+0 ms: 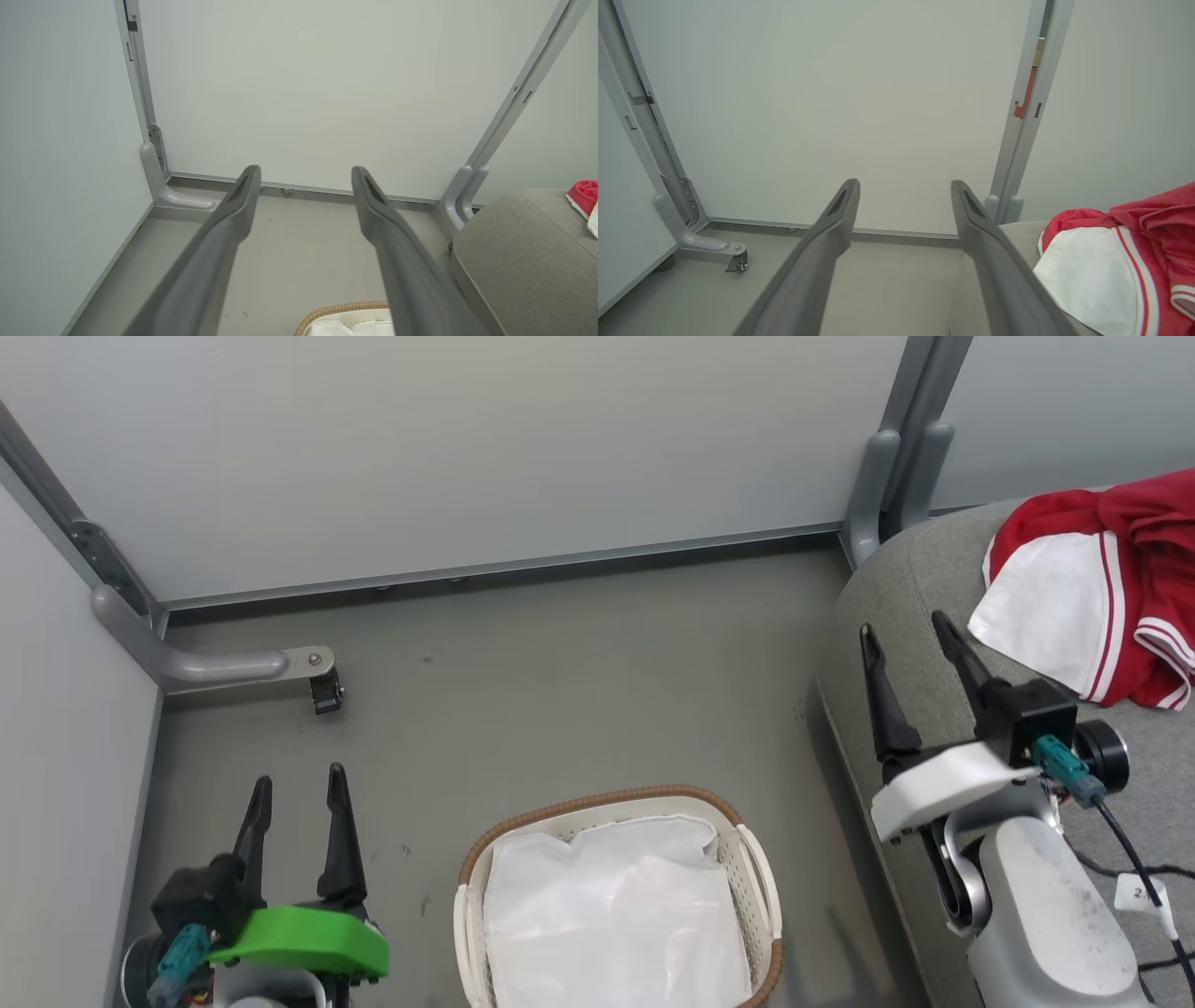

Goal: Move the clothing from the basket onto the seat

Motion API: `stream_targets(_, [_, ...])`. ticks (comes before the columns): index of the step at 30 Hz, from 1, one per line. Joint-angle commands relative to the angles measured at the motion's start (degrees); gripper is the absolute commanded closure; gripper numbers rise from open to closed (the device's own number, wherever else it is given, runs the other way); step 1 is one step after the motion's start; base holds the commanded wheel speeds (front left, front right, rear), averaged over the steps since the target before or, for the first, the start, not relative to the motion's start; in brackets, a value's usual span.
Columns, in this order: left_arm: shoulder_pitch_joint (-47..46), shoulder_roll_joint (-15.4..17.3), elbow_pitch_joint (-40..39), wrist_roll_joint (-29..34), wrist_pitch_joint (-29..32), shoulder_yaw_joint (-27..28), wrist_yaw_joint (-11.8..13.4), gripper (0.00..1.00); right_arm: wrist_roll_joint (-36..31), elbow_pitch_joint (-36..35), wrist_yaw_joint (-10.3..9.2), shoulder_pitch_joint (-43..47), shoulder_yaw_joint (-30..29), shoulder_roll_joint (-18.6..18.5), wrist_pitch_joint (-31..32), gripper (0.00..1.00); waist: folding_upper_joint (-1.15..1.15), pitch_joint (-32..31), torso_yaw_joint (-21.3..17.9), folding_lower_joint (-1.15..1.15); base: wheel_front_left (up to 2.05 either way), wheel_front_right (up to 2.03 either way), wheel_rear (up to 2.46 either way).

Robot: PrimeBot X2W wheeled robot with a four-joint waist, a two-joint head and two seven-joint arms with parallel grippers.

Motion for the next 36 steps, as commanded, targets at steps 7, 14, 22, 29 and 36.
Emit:
stream_targets(7, [6.35,-0.52,-1.51,0.23,-0.04,1.88,-0.87,0.00,5.84,-2.83,-0.08,8.83,0.75,-0.14,-0.11,0.00,0.00,-1.85,-0.10,0.01,0.00,0.00,0.00])
stream_targets(14, [9.18,-0.64,-2.25,-0.08,-0.04,1.66,-0.76,0.00,7.08,-4.22,-0.08,13.18,1.70,-0.15,-0.11,0.00,0.00,-2.40,-0.23,0.01,0.00,0.00,0.00])
stream_targets(22, [9.85,-0.65,-2.46,-0.90,-0.04,0.58,0.24,0.00,6.91,-4.11,-0.08,14.21,2.37,-0.14,-0.11,0.00,0.00,-2.50,-0.31,0.01,0.00,0.00,0.00])
stream_targets(29, [9.90,-0.65,-2.73,-0.98,-0.04,0.29,0.62,0.00,6.29,-3.56,-0.08,14.09,2.65,-0.14,-0.11,0.00,0.00,-2.77,-0.37,0.01,0.00,0.00,0.00])
stream_targets(36, [9.19,-0.71,-0.94,-1.07,0.08,0.02,0.19,1.00,6.68,-2.17,0.00,14.24,2.72,0.28,0.07,1.00,0.00,-2.83,-0.40,0.01,0.00,0.00,0.00])
